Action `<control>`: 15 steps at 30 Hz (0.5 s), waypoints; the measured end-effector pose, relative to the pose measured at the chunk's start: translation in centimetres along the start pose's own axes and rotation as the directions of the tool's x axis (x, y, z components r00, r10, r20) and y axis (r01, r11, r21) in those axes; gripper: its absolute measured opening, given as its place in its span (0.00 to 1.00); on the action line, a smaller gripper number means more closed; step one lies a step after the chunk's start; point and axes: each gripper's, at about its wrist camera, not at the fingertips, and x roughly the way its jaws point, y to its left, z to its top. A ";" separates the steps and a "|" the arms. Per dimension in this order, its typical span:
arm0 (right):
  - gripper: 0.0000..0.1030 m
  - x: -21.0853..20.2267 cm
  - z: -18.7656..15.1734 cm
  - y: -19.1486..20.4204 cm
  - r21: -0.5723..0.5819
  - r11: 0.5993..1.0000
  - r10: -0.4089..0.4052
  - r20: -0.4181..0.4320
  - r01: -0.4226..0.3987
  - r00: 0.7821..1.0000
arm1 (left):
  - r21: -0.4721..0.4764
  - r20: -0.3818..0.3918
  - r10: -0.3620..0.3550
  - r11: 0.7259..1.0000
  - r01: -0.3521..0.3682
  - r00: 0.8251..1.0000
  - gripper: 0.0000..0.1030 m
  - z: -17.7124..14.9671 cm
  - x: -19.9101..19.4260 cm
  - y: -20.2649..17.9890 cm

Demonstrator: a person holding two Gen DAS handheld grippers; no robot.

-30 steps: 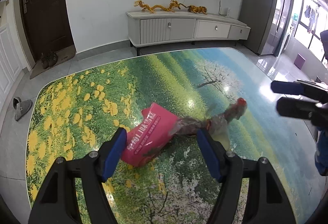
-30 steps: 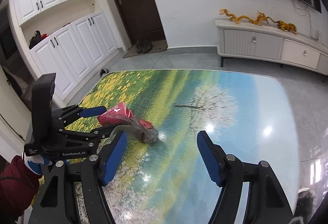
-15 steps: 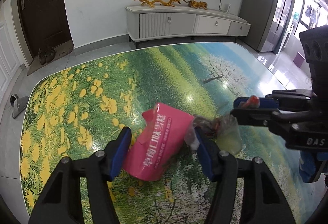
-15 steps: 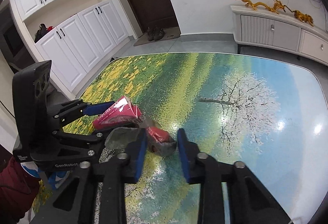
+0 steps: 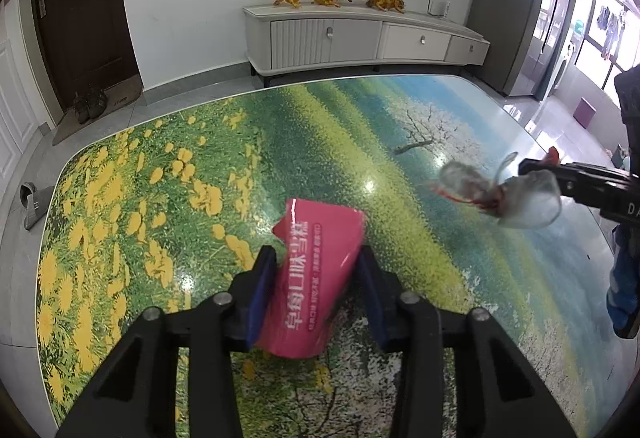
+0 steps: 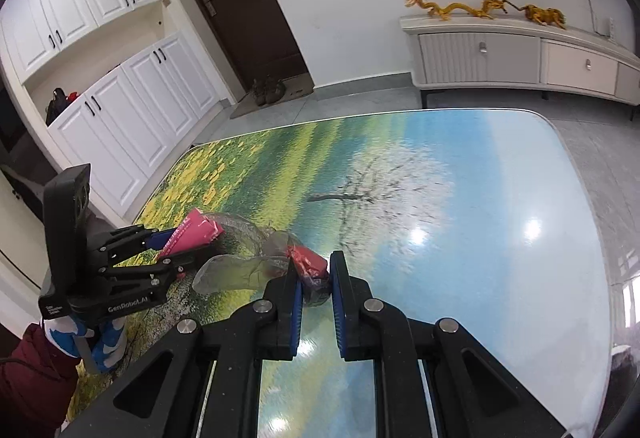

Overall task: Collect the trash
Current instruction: 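Grasp the pink bag with the left tool while the right tool grasps the clear bag, then carry the pink and clear bags with both tools over the bin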

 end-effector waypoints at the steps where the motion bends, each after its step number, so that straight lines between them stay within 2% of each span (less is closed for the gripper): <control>1: 0.12 -0.7 -0.2 -0.4 0.010 1.000 -0.005 0.006 0.005 1.000 | -0.002 -0.001 -0.001 1.000 0.001 1.000 0.34 -0.2 0.0 -0.1; 4: 0.12 -2.2 -0.7 -1.0 0.038 0.999 -0.013 0.020 0.012 1.000 | -0.007 -0.003 -0.008 1.000 0.008 1.000 0.29 -0.7 -0.5 -0.6; 15: 0.12 -9.2 -3.6 -1.7 0.110 0.993 -0.041 0.099 0.030 0.994 | 0.007 0.070 -0.005 1.000 0.005 0.998 0.29 -2.1 -6.3 -4.1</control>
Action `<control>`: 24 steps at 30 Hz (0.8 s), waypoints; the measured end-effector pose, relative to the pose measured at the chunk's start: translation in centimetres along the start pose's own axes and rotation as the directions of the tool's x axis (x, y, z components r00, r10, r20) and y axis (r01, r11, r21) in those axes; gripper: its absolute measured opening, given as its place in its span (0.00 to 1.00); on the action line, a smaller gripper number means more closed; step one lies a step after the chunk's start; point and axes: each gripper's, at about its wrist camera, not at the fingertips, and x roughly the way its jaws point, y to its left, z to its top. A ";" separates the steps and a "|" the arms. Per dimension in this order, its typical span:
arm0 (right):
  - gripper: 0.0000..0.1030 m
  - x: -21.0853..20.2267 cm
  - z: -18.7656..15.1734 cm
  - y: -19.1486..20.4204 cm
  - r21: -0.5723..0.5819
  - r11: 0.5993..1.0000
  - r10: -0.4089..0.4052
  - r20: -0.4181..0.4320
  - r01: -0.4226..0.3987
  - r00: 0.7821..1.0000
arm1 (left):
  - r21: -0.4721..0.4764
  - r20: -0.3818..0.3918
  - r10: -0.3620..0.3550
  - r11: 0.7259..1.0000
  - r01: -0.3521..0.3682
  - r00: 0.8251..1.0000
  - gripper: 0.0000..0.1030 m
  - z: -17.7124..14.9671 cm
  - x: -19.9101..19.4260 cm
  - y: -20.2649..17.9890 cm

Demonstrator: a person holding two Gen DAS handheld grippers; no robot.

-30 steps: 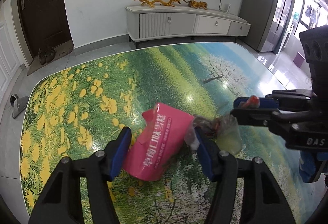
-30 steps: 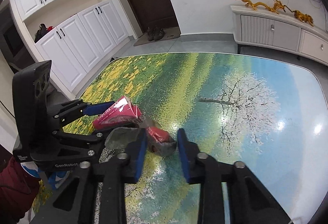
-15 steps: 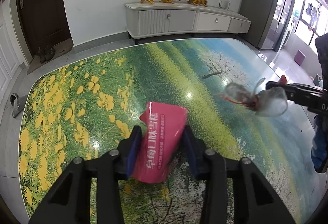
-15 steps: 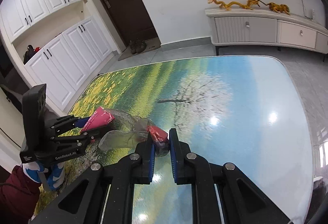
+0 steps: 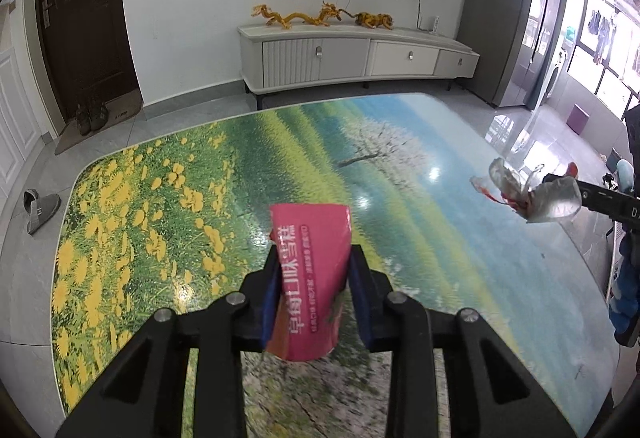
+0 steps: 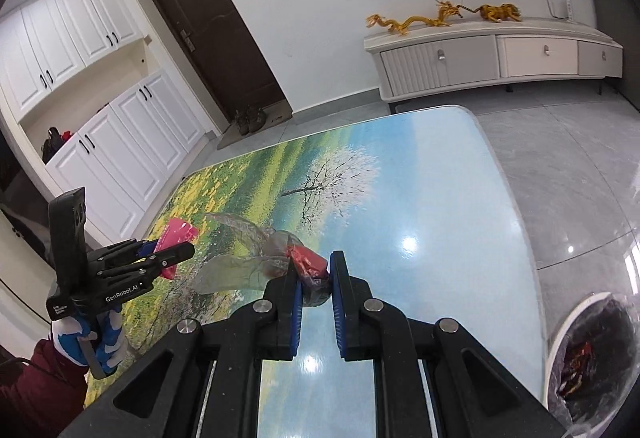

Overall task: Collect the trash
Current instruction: 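Carry the pink and clear bags with both tools over the bin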

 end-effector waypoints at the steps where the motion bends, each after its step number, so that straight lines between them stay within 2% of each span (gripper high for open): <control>1: 0.12 -0.9 -0.2 -0.2 0.006 1.000 -0.001 0.011 0.001 1.000 | 0.002 0.007 0.000 1.000 0.000 1.000 0.29 0.0 -0.7 -0.5; 12: 0.12 -10.0 -1.8 -2.0 0.069 0.997 -0.045 0.162 0.034 0.986 | 0.026 0.091 0.017 0.999 -0.020 0.996 0.29 1.5 -6.3 -5.2; 17: 0.12 -14.2 -2.4 -2.8 0.083 0.995 -0.079 0.247 0.060 0.966 | 0.031 0.133 0.016 0.999 -0.020 0.991 0.29 2.4 -8.6 -7.7; 24: 0.12 -19.2 -3.4 -4.3 0.122 0.988 -0.130 0.347 0.093 0.929 | 0.069 0.173 -0.035 0.997 0.023 0.984 0.29 4.3 -10.2 -12.9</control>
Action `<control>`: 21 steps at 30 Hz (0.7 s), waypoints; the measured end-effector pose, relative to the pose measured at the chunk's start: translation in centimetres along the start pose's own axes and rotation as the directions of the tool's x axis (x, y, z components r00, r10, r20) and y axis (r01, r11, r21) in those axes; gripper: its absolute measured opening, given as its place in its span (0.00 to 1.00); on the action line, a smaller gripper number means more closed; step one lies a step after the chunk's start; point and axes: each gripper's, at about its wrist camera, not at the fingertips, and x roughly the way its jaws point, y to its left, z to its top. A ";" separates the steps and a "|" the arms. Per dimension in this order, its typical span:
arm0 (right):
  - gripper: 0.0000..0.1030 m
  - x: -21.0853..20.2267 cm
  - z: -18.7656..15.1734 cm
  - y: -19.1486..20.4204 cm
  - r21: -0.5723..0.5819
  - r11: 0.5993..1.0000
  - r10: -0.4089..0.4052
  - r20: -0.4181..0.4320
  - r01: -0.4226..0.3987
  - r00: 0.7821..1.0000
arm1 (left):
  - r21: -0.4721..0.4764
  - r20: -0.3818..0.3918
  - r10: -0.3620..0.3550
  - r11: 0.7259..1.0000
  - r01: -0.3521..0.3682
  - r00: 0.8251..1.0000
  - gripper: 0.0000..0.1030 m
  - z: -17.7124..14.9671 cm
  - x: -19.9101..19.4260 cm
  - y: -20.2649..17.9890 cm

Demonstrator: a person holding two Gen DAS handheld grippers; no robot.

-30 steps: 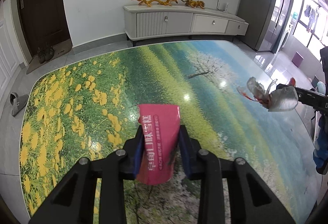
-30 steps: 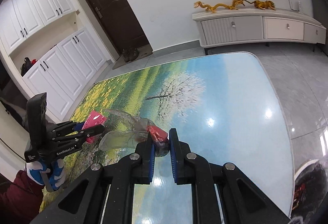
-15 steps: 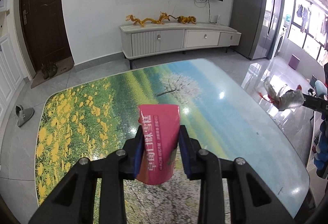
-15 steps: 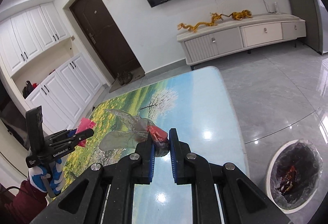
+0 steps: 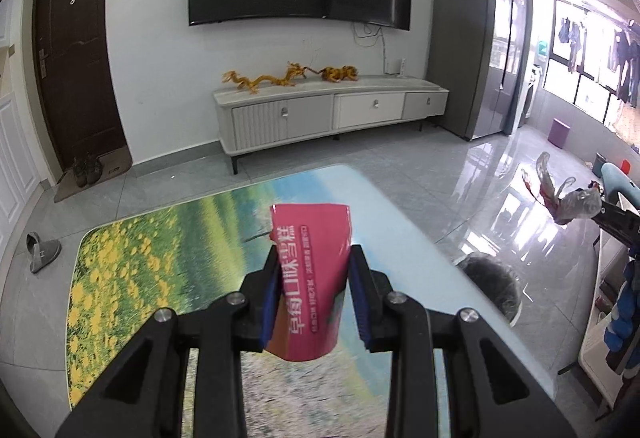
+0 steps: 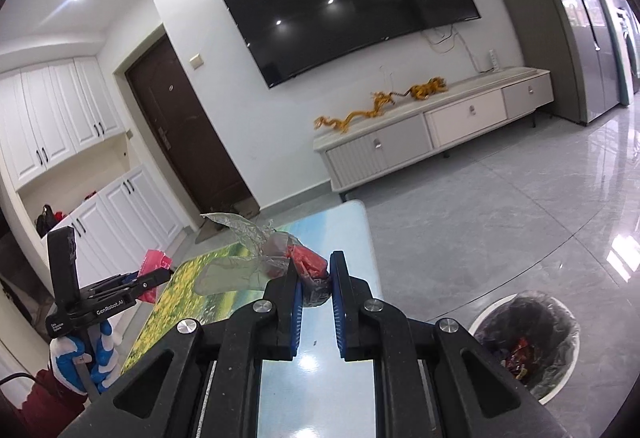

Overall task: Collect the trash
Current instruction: 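Carry the pink and clear bags with both tools over the bin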

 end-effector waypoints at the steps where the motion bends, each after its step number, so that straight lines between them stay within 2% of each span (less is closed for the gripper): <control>1: 0.12 -0.6 0.1 -0.5 0.007 1.000 -0.007 0.012 0.007 1.000 | 0.007 0.004 -0.010 1.000 0.010 1.000 0.29 0.3 0.0 -0.9; 6: 0.12 -3.5 0.8 -3.5 0.038 0.996 -0.087 0.084 0.084 0.993 | 0.027 0.007 -0.062 0.998 0.062 0.998 0.29 2.1 1.0 -5.3; 12: 0.12 -5.6 0.7 -7.4 0.083 0.977 -0.208 0.134 0.198 0.969 | 0.055 -0.035 -0.131 0.990 0.133 0.991 0.29 3.6 3.7 -10.7; 15: 0.12 -5.6 0.2 -9.7 0.114 0.965 -0.250 0.123 0.237 0.960 | 0.085 -0.070 -0.165 0.982 0.171 0.984 0.29 3.9 5.6 -13.9; 21: 0.12 -4.2 -1.9 -14.9 0.220 0.934 -0.300 0.049 0.283 0.953 | 0.143 -0.173 -0.233 0.955 0.258 0.957 0.29 3.5 10.6 -21.0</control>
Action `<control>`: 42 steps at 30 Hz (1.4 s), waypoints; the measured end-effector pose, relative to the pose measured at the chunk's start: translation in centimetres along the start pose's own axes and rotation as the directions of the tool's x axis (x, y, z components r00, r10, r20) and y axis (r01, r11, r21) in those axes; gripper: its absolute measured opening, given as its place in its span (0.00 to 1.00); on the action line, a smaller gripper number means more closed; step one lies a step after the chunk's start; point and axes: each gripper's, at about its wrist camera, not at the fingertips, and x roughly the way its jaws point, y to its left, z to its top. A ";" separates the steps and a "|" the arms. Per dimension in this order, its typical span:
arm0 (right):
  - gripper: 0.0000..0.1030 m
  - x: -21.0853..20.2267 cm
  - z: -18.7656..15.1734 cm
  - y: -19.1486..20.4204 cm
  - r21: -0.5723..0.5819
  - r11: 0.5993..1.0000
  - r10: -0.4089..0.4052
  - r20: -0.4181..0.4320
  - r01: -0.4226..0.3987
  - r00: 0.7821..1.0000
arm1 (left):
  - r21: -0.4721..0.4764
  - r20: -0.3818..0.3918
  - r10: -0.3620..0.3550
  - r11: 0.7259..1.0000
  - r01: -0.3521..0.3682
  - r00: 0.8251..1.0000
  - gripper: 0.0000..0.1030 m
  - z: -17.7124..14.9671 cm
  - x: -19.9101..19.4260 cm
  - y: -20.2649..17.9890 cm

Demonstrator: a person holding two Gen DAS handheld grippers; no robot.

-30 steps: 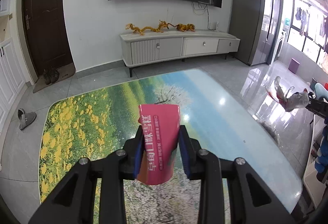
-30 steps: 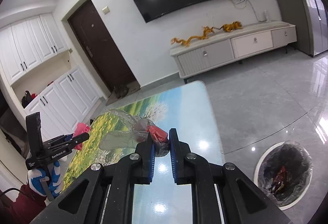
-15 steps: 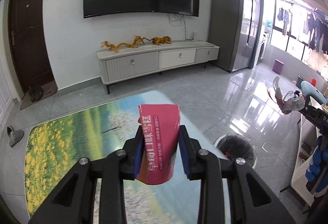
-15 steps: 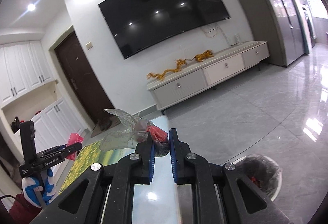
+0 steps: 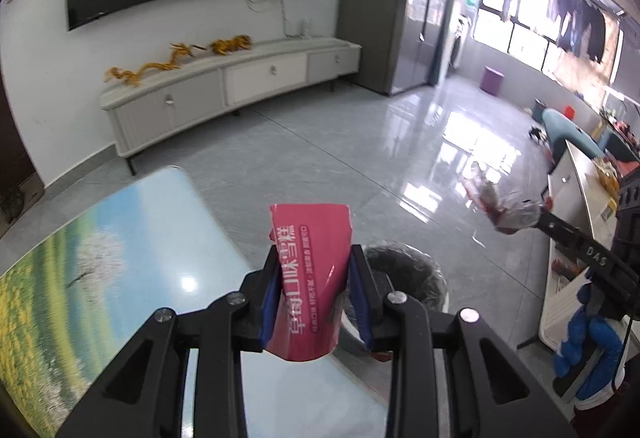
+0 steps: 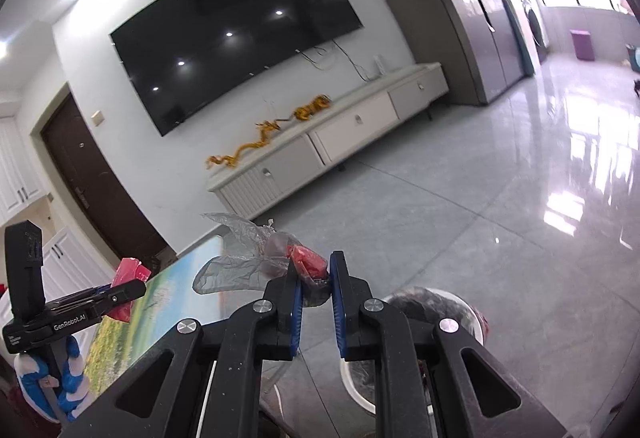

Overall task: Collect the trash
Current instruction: 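Carry the pink and clear bags with both tools over the bin, then open both tools over the bin to drop the pink and clear bags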

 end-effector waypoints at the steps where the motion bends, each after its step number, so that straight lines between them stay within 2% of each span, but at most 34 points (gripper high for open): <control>1: 0.12 0.3 -0.1 -0.6 0.011 1.000 -0.007 -0.009 0.008 1.000 | 0.010 -0.020 -0.014 1.000 0.014 1.000 0.29 0.1 1.3 -0.9; 5: 0.12 1.9 -0.9 -3.3 0.054 0.997 -0.054 -0.057 0.057 0.997 | 0.030 -0.092 -0.060 0.998 0.063 0.994 0.29 0.3 5.6 -3.7; 12: 0.12 4.5 -2.0 -6.9 0.100 0.989 -0.096 -0.131 0.110 0.987 | 0.045 -0.208 -0.124 0.990 0.136 0.970 0.30 0.1 12.2 -7.6; 16: 0.12 6.1 -3.1 -8.6 0.128 0.981 -0.120 -0.184 0.145 0.976 | 0.041 -0.255 -0.129 0.989 0.144 0.958 0.31 0.1 15.1 -9.1; 26: 0.15 8.7 -4.9 -11.4 0.155 0.966 -0.157 -0.276 0.205 0.948 | -0.042 -0.357 -0.148 0.989 0.142 0.922 0.32 -0.3 20.9 -10.2; 28: 0.15 9.1 -5.2 -11.8 0.156 0.965 -0.160 -0.290 0.212 0.944 | -0.066 -0.370 -0.159 0.987 0.145 0.915 0.33 -0.3 21.8 -10.0; 31: 0.15 9.6 -5.6 -12.5 0.160 0.962 -0.165 -0.310 0.223 0.936 | -0.108 -0.380 -0.185 0.982 0.155 0.906 0.41 -0.5 22.7 -9.8; 33: 0.23 9.6 -5.7 -12.7 0.163 0.959 -0.170 -0.321 0.231 0.932 | -0.120 -0.378 -0.194 0.980 0.160 0.905 0.48 -0.5 22.9 -9.5; 35: 0.39 9.6 -5.8 -13.0 0.172 0.955 -0.177 -0.323 0.242 0.930 | -0.128 -0.376 -0.200 0.978 0.164 0.905 0.50 -0.6 23.0 -9.6; 42: 0.47 9.2 -5.6 -13.1 0.172 0.948 -0.203 -0.319 0.267 0.926 | -0.143 -0.366 -0.213 0.975 0.172 0.906 0.50 -0.7 22.6 -9.4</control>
